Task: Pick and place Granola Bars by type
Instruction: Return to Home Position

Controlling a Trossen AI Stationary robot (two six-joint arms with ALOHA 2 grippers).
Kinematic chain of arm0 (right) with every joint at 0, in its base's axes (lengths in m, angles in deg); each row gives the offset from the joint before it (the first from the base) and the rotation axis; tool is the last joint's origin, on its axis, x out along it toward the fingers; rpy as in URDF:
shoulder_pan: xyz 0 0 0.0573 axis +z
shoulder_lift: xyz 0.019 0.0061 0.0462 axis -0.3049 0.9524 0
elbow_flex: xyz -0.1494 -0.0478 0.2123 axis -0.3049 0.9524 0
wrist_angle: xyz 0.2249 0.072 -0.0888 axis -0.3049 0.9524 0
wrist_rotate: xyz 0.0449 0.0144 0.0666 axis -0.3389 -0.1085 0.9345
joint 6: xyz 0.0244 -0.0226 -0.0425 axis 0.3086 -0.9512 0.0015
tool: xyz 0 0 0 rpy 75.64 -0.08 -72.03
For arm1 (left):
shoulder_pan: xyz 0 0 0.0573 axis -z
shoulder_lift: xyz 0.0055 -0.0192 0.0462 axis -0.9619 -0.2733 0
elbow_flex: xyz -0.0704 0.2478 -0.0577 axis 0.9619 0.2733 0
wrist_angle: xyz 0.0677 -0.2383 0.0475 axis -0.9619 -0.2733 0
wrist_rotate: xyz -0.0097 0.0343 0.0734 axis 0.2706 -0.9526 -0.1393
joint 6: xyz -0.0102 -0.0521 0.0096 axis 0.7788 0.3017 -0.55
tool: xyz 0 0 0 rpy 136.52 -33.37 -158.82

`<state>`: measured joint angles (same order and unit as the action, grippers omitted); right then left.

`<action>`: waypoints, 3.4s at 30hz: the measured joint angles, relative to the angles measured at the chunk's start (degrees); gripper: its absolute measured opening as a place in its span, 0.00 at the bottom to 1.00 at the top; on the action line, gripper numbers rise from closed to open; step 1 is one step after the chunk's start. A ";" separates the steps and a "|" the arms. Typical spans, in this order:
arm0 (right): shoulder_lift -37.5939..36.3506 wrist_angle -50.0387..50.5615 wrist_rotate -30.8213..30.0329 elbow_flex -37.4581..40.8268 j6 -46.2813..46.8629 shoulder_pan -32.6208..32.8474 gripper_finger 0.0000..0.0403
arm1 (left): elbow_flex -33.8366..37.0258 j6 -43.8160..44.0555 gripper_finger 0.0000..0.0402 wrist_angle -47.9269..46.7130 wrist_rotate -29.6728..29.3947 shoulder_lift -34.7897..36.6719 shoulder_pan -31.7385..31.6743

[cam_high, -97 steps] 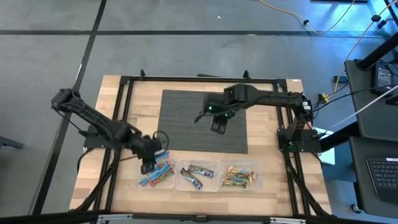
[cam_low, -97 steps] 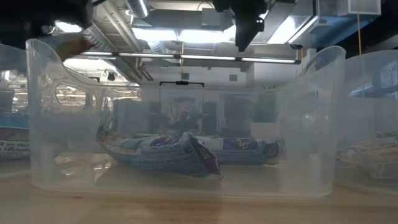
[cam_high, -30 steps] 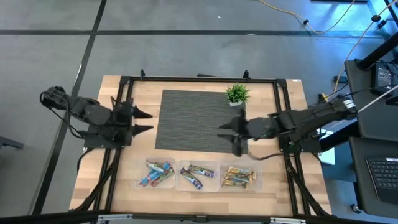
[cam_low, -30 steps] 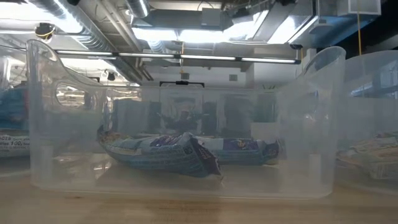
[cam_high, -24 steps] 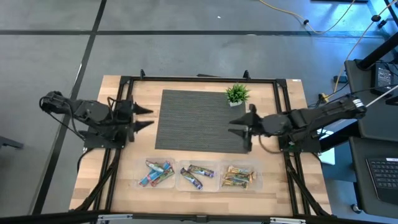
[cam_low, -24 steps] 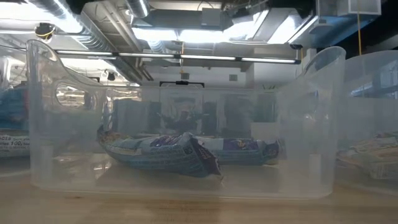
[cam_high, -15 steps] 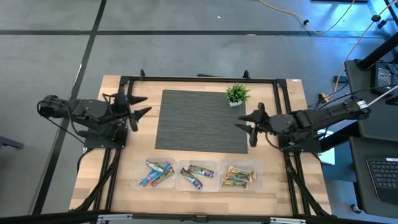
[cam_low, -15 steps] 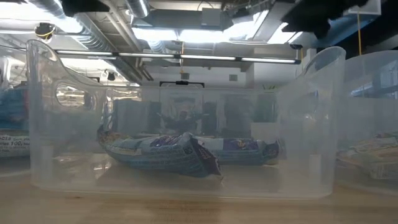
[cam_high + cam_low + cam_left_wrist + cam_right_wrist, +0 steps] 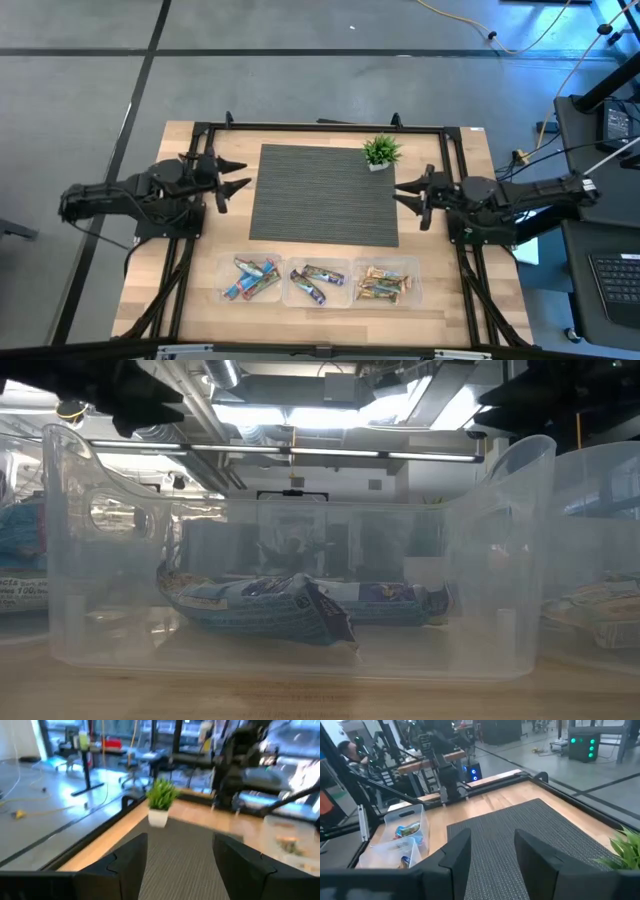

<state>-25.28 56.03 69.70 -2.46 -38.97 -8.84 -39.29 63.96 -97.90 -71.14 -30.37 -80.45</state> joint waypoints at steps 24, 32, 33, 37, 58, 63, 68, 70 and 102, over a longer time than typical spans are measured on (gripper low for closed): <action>-4.99 -20.21 1.30 16.09 -1.05 -3.88 0.38 | 23.00 9.59 0.54 21.36 20.81 6.44 -21.25; -9.35 -25.30 2.18 21.26 -1.34 -5.02 0.38 | 23.31 9.41 0.53 20.57 23.98 6.38 -27.72; -9.71 -25.30 2.18 21.26 -2.12 -5.25 0.38 | 23.31 9.41 0.53 20.08 24.00 6.37 -28.77; -11.24 -25.02 2.20 21.26 -5.30 -6.31 0.38 | 23.31 9.57 0.53 20.56 26.26 6.35 -32.33; -28.20 -7.22 -0.84 21.20 -4.01 -7.68 0.38 | 18.37 11.70 0.53 21.83 28.33 6.38 -36.17; -28.20 -5.77 -0.91 21.20 -2.80 -7.68 0.38 | 17.91 10.11 0.53 17.11 25.49 6.35 -36.19; -28.20 -5.59 -0.91 21.20 -2.86 -7.68 0.38 | 20.16 10.05 0.54 17.36 24.85 6.35 -36.19; -28.20 -5.59 -0.91 21.20 -2.87 -7.68 0.38 | 20.56 9.67 0.54 17.71 24.81 6.40 -36.19; -28.04 -5.18 -0.91 21.20 -7.13 -7.66 0.38 | 23.29 7.86 0.53 19.86 22.43 6.38 -36.19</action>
<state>-53.32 50.85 68.79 18.74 -46.10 -16.50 -16.00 71.82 -78.04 -48.71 -23.99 -116.64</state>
